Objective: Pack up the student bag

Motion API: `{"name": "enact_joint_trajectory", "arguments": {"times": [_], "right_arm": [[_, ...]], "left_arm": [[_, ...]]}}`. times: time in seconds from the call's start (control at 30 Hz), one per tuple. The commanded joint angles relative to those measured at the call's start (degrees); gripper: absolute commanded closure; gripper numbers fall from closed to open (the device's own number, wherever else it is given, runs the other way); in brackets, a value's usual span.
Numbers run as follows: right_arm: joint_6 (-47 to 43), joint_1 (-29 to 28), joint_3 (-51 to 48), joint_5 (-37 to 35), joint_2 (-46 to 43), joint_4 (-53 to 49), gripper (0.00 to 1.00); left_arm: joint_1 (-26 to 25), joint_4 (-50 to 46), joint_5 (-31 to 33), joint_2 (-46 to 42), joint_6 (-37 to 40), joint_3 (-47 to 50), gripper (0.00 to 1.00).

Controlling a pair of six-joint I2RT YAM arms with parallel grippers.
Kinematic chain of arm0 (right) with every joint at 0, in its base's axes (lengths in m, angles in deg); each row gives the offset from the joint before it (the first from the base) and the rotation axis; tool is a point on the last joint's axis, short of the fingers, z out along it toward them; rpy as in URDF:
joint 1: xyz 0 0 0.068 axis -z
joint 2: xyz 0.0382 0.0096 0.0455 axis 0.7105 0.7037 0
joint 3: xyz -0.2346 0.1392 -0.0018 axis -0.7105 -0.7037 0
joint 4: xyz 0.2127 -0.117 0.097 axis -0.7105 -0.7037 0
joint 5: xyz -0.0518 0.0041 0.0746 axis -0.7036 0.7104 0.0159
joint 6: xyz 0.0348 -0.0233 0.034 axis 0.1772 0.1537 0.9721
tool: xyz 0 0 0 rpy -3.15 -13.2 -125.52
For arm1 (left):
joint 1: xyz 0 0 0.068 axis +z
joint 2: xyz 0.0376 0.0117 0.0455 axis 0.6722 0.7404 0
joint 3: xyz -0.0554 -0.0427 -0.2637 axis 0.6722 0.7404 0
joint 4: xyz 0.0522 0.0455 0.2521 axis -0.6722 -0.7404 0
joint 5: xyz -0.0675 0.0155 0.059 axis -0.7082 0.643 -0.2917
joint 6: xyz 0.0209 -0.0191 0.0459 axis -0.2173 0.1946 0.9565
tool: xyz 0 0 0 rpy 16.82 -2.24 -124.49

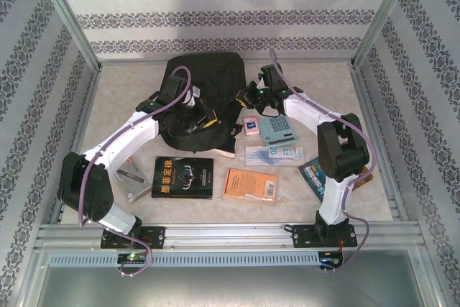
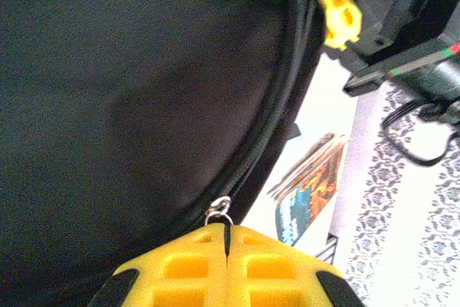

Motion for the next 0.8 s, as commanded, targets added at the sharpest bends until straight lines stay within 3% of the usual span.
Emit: {"name": "enact_joint_trajectory", "arguments": {"times": [0.0, 0.33, 0.37, 0.43, 0.5, 0.6, 0.77], "right_arm": [[-6.8, 3.2, 6.6, 0.0, 2.2, -7.2, 1.00], [-12.0, 7.8, 20.1, 1.2, 10.5, -17.6, 1.00], [-12.2, 7.7, 21.0, 1.5, 10.9, -18.1, 0.92], [-12.0, 7.3, 21.5, 1.5, 10.3, -18.4, 0.64], [-12.3, 7.1, 20.4, 0.1, 8.0, -18.6, 0.51], [-10.4, 7.0, 16.4, -2.9, 2.7, -18.7, 0.46], [-4.7, 7.3, 6.6, -5.2, -7.3, -19.1, 0.46]], "left_arm": [[0.9, -4.5, 1.2, -3.2, 4.4, 0.5, 1.00], [2.3, -6.6, 3.7, -4.9, 9.2, 1.0, 1.00], [2.3, -6.3, 4.0, -4.7, 9.3, 0.8, 1.00], [2.2, -4.2, 3.4, -4.0, 8.1, 0.7, 1.00], [2.3, -1.9, 2.1, -2.6, 6.4, -0.3, 1.00], [1.6, 0.5, 0.8, 0.2, 4.7, -3.0, 1.00], [-1.2, 2.6, -0.4, 4.5, 2.9, -7.9, 1.00]]}}
